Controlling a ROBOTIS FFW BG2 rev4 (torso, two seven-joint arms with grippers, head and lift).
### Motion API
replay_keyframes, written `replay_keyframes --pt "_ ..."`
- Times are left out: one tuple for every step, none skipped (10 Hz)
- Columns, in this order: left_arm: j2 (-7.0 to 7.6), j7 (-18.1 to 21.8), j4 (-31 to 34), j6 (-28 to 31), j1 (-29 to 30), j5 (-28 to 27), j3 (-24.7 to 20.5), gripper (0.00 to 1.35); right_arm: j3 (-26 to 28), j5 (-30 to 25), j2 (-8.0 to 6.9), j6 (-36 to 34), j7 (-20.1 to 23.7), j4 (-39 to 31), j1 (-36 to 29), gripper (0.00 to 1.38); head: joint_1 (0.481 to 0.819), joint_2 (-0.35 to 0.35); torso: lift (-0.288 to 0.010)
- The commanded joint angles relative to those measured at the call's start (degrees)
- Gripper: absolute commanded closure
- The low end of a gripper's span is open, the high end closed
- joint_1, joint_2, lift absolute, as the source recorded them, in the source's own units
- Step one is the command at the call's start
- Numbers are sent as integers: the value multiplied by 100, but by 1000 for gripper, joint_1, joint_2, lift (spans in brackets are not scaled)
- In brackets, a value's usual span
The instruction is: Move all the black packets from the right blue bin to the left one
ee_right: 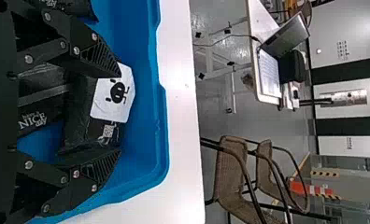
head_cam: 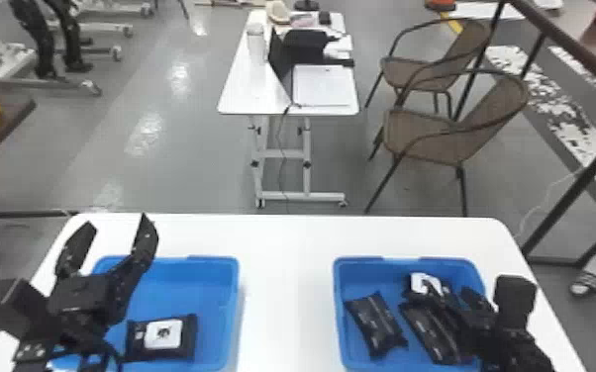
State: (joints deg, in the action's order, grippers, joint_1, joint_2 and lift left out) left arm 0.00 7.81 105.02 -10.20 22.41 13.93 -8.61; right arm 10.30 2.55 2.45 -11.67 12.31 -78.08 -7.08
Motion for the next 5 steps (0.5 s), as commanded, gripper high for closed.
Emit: replay_keyframes --pt "-15 10 -16 18 1 13 -1 272 -160 -17 62 15 -9 267 189 518 695 -6 0" --pt "-15 10 -16 26 -8 31 -1 272 -248 -88 62 15 -9 346 268 510 695 -1 0" --pt "-15 19 -16 53 1 48 -1 272 -310 -202 62 15 -71 443 321 510 695 8 0" --pt "-15 36 -16 105 -8 75 -1 272 -310 -246 62 15 -88 610 400 510 695 15 0" --pt "-15 45 -16 176 -8 101 -1 272 -310 -290 80 -20 -88 689 418 510 695 15 0"
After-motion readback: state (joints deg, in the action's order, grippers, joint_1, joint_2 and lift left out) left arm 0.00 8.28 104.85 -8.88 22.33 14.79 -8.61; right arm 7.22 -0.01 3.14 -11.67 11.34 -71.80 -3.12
